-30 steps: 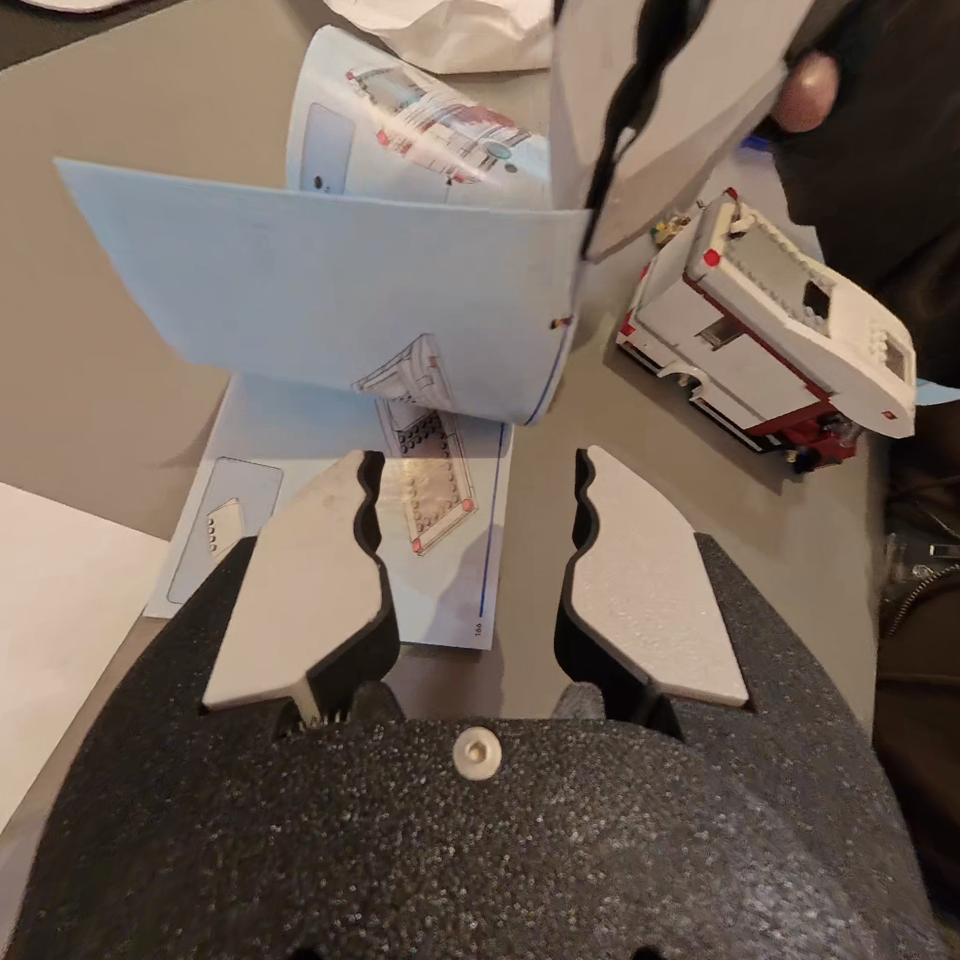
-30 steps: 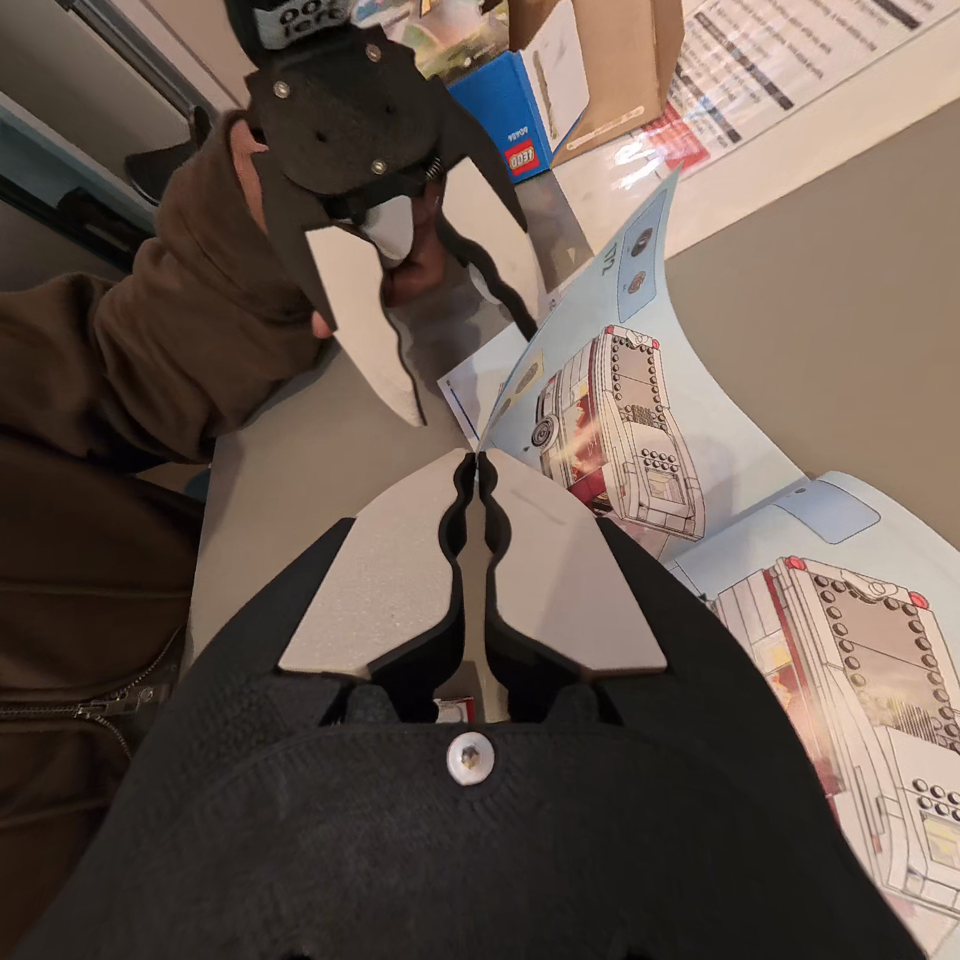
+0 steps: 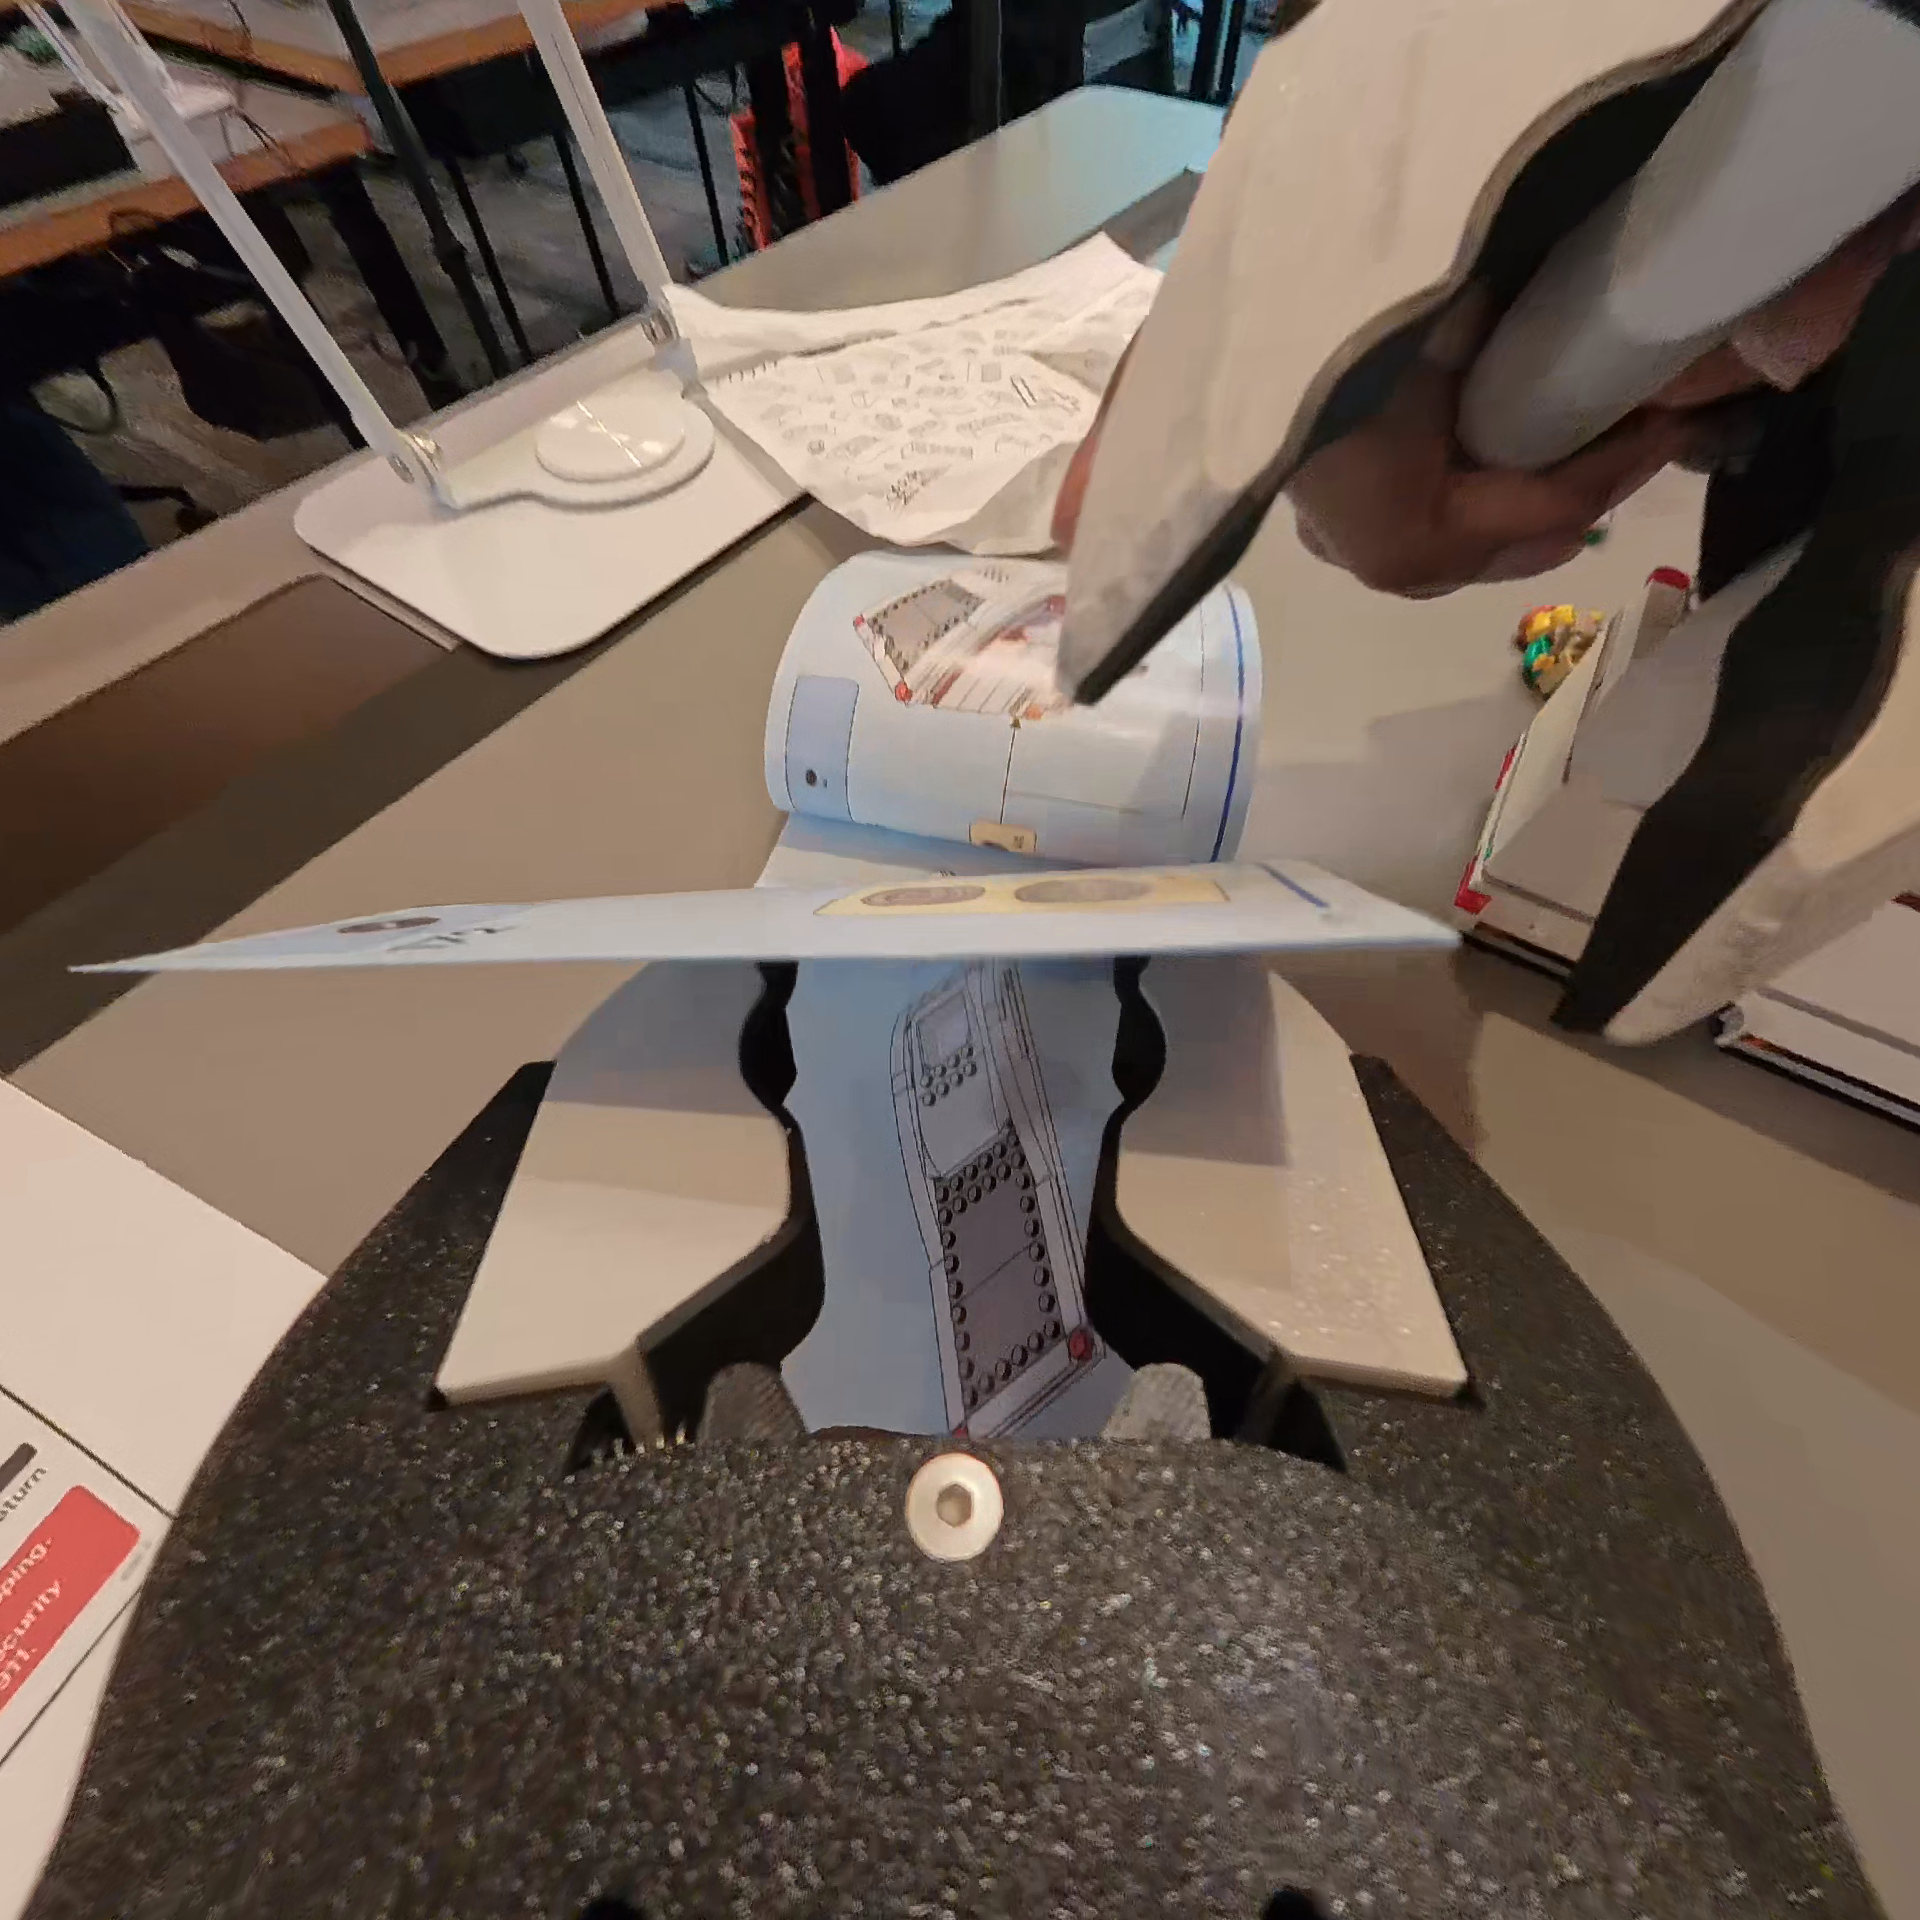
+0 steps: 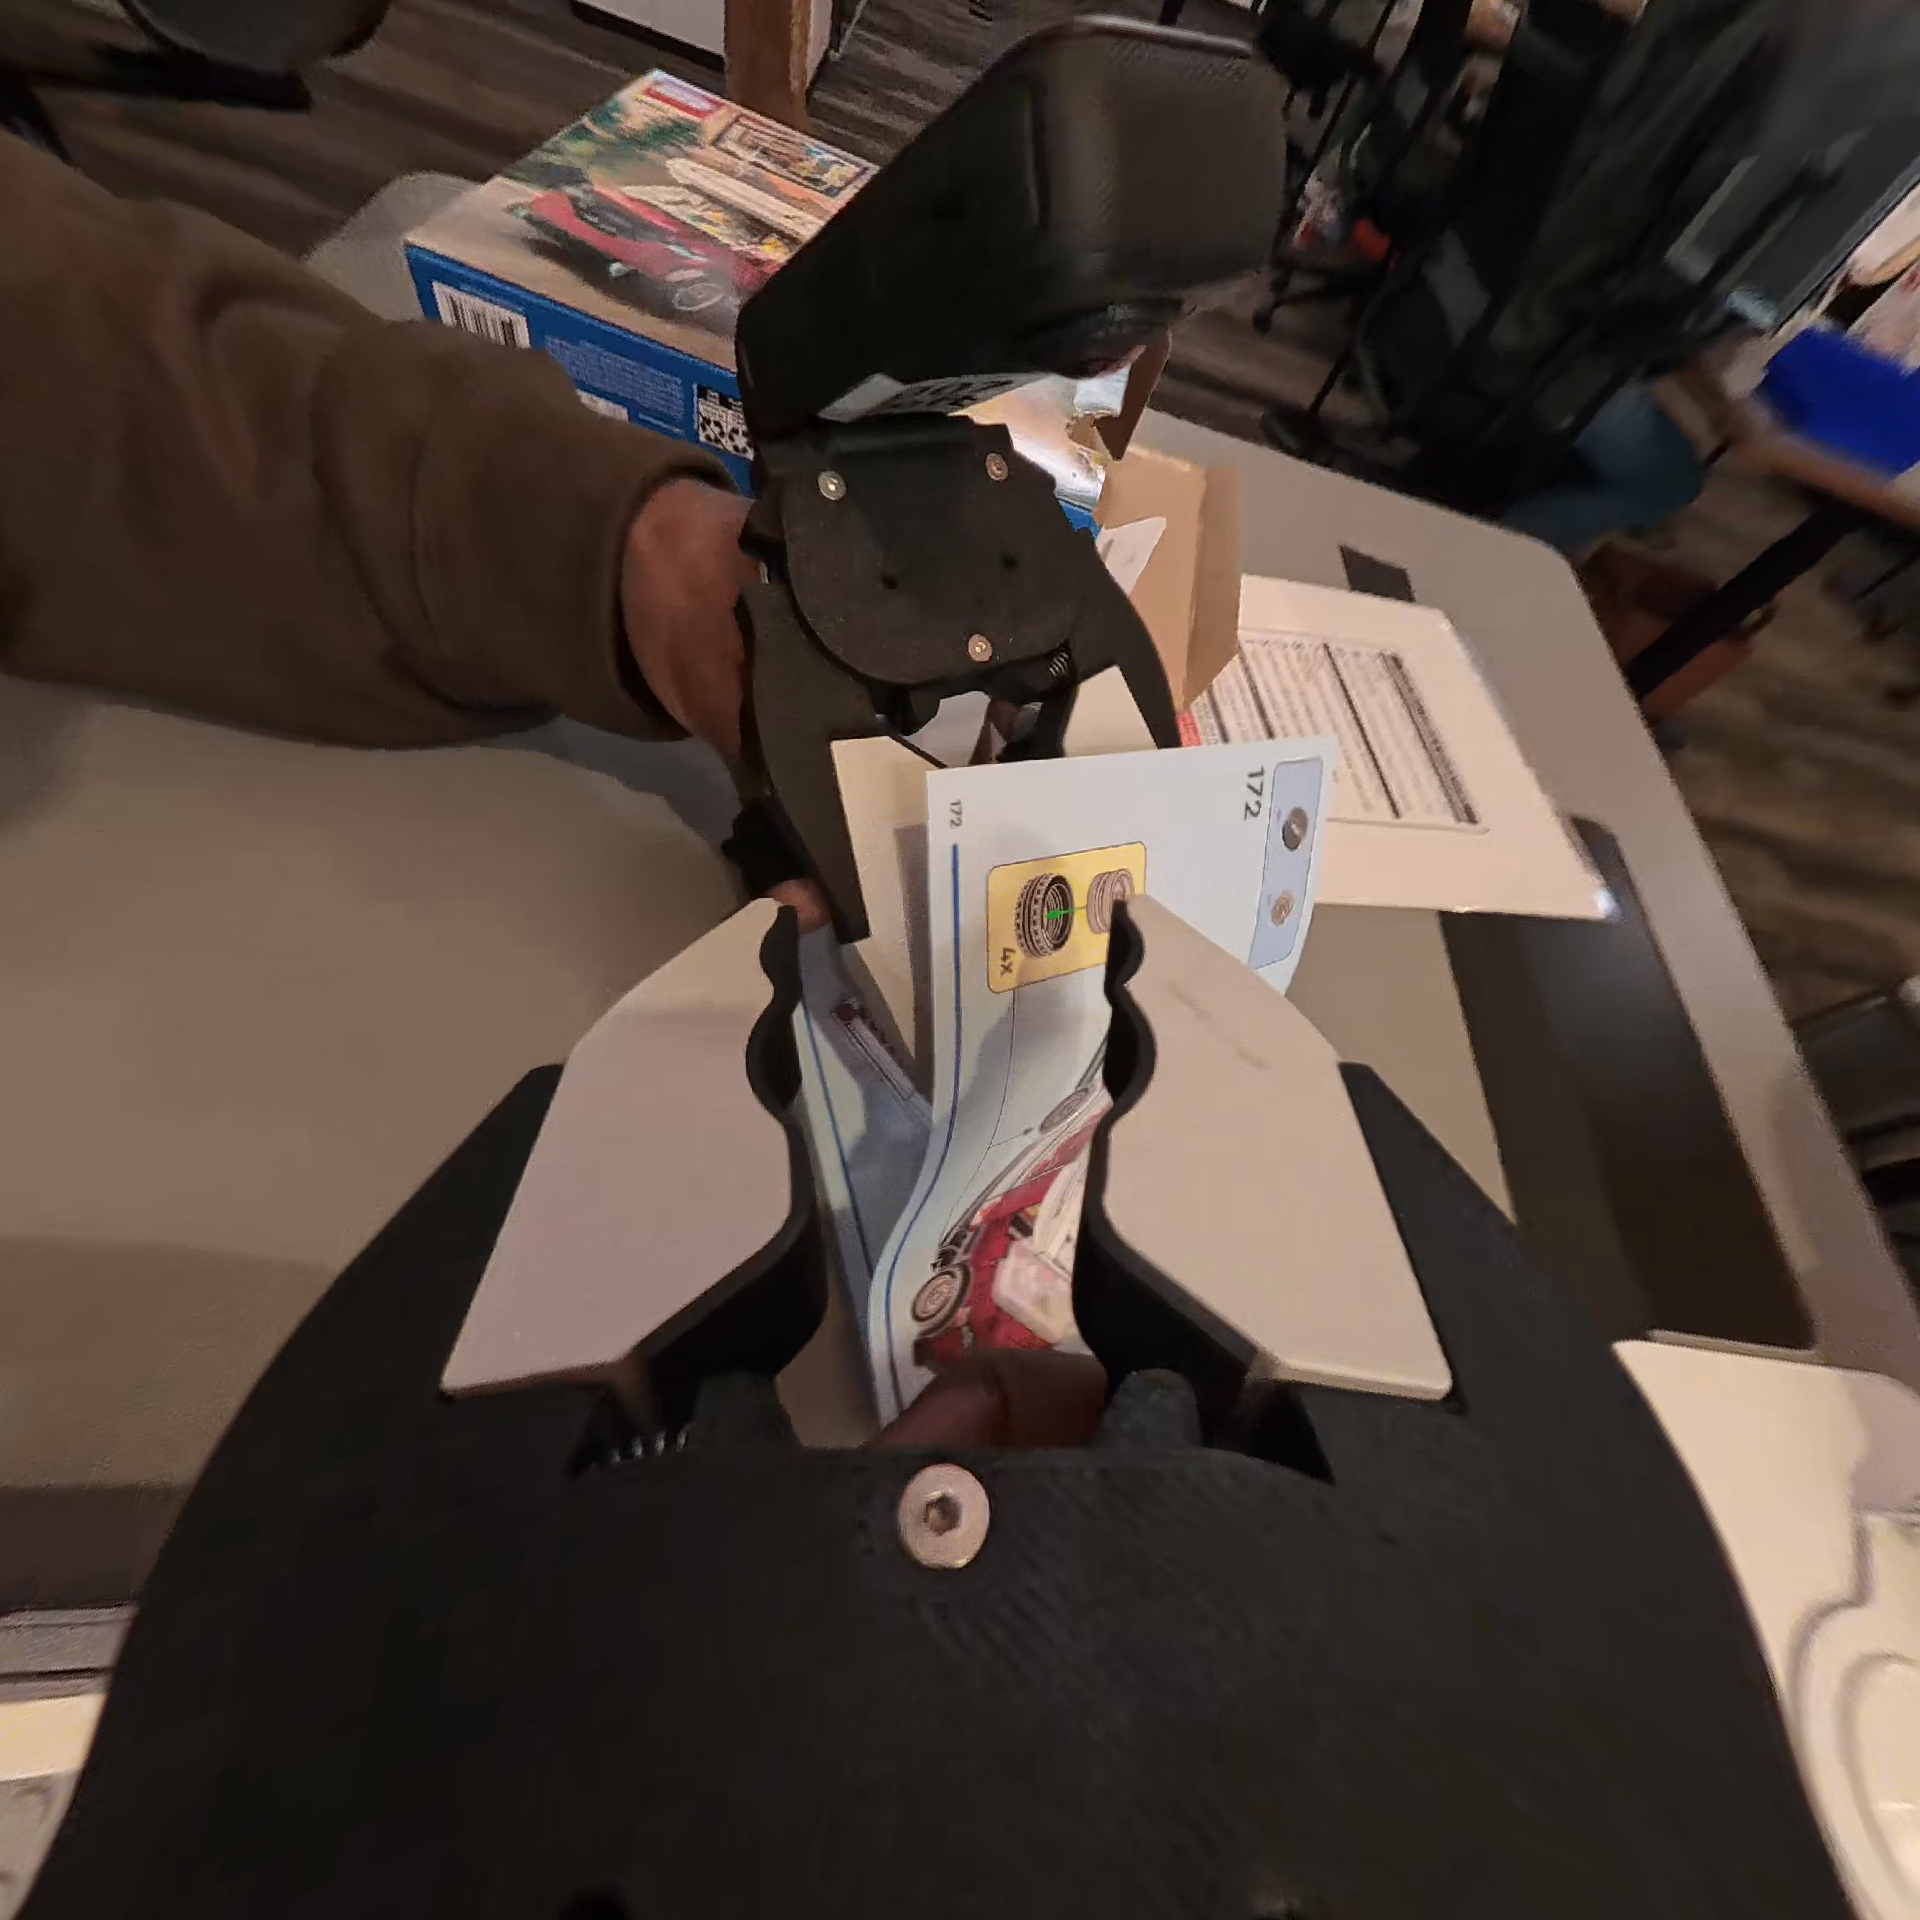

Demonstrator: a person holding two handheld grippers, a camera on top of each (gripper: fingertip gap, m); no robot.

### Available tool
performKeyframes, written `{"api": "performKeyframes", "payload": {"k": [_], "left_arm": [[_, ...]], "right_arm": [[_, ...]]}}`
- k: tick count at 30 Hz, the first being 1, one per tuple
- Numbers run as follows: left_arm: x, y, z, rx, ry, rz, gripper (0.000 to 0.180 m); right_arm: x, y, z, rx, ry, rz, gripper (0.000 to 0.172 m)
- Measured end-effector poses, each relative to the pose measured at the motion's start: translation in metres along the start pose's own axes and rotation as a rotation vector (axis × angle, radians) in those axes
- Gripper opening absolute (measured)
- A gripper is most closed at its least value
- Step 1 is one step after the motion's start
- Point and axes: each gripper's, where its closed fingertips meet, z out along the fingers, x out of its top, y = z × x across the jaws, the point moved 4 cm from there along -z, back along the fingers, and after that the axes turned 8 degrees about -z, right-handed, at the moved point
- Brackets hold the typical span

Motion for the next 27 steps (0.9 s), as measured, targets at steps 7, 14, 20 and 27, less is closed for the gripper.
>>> {"api": "performKeyframes", "payload": {"k": [7, 14, 20, 27], "left_arm": [[0.009, 0.008, 0.002, 0.04, 0.06, 0.024, 0.057], [0.008, 0.004, 0.002, 0.053, 0.068, 0.001, 0.056], [0.007, 0.001, 0.001, 0.058, 0.071, -0.013, 0.055], [0.005, -0.001, 0.002, 0.058, 0.063, -0.02, 0.055]], "right_arm": [[-0.007, 0.003, 0.0, -0.019, -0.024, -0.064, 0.052], [-0.019, 0.005, -0.001, 0.016, -0.029, -0.004, 0.038], [-0.022, 0.009, -0.006, 0.058, 0.049, 0.107, 0.017], [-0.025, 0.02, -0.012, 0.093, 0.152, 0.283, 0.003]]}}
